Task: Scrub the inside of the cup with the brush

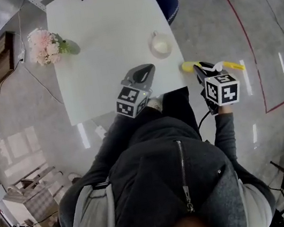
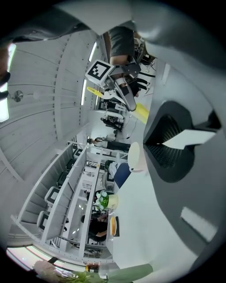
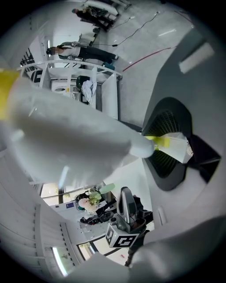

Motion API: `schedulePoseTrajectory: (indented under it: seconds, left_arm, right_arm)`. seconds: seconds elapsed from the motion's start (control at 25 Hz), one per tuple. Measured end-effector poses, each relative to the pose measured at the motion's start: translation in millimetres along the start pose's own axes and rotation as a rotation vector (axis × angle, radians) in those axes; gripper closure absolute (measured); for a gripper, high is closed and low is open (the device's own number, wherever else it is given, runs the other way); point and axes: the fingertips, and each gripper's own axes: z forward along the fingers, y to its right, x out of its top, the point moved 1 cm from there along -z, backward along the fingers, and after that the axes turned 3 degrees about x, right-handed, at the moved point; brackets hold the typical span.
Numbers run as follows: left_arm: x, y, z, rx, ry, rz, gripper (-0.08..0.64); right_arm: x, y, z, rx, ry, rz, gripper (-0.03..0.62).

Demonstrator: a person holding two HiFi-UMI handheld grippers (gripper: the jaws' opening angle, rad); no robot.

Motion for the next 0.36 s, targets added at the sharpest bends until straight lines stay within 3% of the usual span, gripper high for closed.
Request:
schedulePoseTrajectory:
  seconds: [0.36]
  left_arm:
    - [-5.1,0.4,3.9,-0.004,-0.012,0.001,0.551]
  right_arm:
    - [-1.6,-0.1,3.6,0.0,-0.005,-0.012,0.491]
